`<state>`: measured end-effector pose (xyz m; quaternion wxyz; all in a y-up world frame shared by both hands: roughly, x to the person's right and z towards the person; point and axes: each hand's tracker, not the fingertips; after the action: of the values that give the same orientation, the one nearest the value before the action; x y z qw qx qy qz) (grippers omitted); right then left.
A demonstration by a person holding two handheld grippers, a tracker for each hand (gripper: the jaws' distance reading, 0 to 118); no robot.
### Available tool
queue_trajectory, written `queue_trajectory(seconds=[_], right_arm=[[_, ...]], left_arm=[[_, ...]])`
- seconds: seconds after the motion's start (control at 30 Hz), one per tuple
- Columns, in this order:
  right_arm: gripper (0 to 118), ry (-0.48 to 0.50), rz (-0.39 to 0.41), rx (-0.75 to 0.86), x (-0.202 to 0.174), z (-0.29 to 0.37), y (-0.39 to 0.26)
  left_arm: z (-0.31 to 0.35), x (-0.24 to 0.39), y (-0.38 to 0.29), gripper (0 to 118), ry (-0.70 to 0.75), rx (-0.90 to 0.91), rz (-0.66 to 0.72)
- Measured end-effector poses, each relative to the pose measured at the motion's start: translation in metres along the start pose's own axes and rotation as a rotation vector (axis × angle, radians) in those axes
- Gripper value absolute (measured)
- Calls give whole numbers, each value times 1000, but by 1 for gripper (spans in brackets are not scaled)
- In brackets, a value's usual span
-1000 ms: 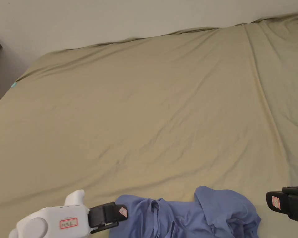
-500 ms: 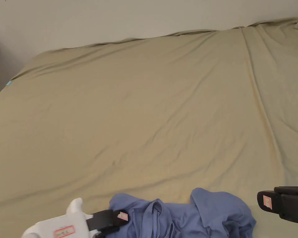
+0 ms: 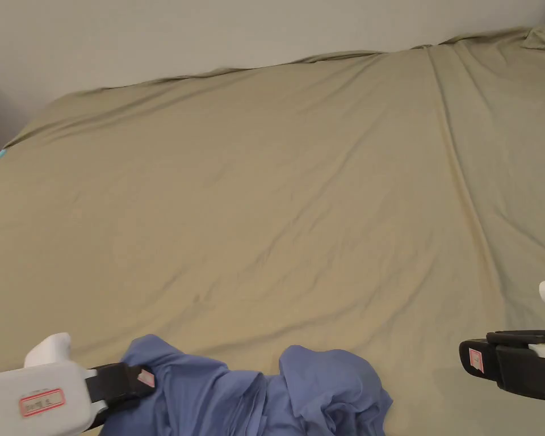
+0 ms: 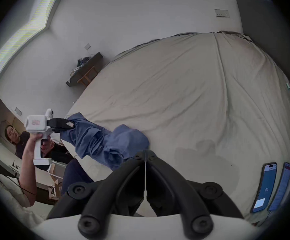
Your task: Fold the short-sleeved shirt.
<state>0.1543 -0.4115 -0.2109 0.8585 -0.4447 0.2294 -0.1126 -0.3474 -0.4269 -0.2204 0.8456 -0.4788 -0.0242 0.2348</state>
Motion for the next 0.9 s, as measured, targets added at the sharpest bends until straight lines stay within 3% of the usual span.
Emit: queue_trajectory(seconds=[0.07,0.2,0.47,0.5,0.57,0.6,0.63,0.77,0.83,0.9], right_arm=[[3,-7,4,-7,-1,-2,-1],[3,0,-1,-18,-2,-2,-2],[3,-29,24,-17,0,4,-1],[3,-49,39,-13,-1,5,-1],[3,-113,85,-10,-6,8,0],[3,-140,105,-7,-8,8,1],[3,-161,116,-3,-8,8,0],[3,-188,127,19,-12,11,-1],[3,-195,134,25,-14,12,-2],[3,-192,141,29,-17,14,-3]], left_arm=[[-11,27,-14,15,-71,-15,65],[-44,74,-35,15,-180,-87,11],[-128,151,-77,16,-61,-137,-225],[-136,150,-81,29,-64,-128,-230],[-147,143,-89,86,-156,-92,-253],[-143,142,-88,101,-238,-101,-250],[-136,142,-87,109,-281,-123,-243],[-82,129,-75,110,-296,-51,-260],[-59,121,-69,108,-181,29,-322],[-53,110,-65,93,-42,77,-384]])
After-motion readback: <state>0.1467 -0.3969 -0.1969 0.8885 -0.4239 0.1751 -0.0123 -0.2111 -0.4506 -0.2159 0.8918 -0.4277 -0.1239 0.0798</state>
